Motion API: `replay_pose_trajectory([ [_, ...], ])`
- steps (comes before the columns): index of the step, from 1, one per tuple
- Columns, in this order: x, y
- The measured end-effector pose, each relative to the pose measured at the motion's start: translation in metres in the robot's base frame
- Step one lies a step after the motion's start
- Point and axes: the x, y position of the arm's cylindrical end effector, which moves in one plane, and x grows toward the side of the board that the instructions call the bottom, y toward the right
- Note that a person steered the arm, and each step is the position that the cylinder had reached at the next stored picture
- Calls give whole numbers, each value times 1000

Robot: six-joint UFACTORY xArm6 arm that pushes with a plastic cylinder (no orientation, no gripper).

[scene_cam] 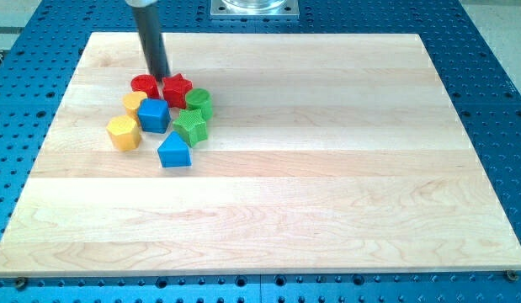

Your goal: Move the hexagon slightly to the left side of the triangle

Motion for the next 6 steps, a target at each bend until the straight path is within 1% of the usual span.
replay_pose_trajectory([
  [1, 29, 9],
  [2, 32, -4],
  [3, 46, -36],
  [4, 93, -52],
  [5, 118, -31],
  [6, 136, -24],
])
